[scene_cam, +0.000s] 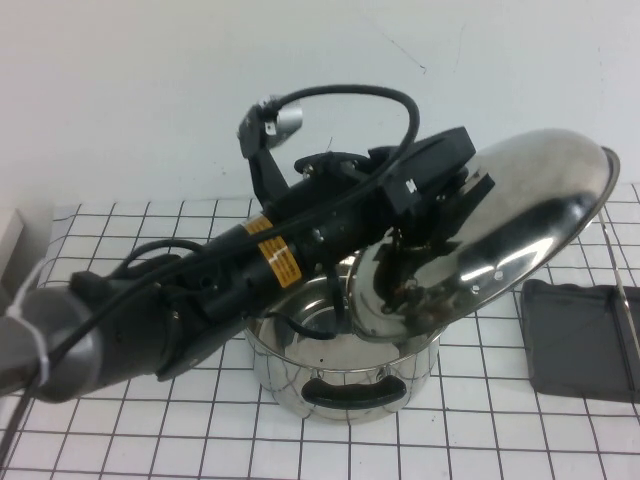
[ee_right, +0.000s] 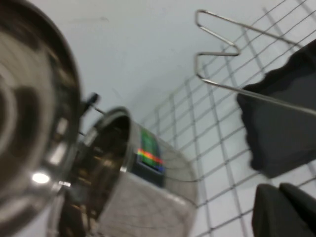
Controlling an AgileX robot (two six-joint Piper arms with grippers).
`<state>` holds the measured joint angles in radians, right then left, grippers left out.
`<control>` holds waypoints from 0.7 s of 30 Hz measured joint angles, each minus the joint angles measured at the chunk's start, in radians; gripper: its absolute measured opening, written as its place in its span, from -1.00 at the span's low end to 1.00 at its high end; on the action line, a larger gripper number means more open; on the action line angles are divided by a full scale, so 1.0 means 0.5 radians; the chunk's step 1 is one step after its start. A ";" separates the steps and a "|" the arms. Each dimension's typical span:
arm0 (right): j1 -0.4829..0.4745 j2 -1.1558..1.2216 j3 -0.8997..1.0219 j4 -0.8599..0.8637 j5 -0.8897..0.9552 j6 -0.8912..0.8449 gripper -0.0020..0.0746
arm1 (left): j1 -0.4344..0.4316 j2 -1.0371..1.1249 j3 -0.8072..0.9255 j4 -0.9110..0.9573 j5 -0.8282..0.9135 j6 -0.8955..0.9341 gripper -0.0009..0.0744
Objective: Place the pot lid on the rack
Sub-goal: Hand over the pot lid
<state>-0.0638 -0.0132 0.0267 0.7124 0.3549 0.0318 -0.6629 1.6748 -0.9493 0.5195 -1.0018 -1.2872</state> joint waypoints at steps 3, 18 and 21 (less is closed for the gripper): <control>0.000 0.000 0.000 0.347 -0.057 -0.003 -0.95 | 0.000 0.081 0.000 0.003 -0.112 -0.010 -0.14; 0.000 0.000 -0.020 0.752 -0.071 -0.937 -0.95 | 0.000 0.146 -0.009 0.038 -0.229 0.517 -0.14; 0.000 0.010 -0.118 1.034 -0.042 -1.282 -0.95 | 0.000 0.146 -0.058 0.012 -0.233 0.578 -0.14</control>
<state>-0.0638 -0.0083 -0.0324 1.2292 0.3337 -0.6094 -0.6629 1.7478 -0.9782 0.5255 -1.1185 -0.9982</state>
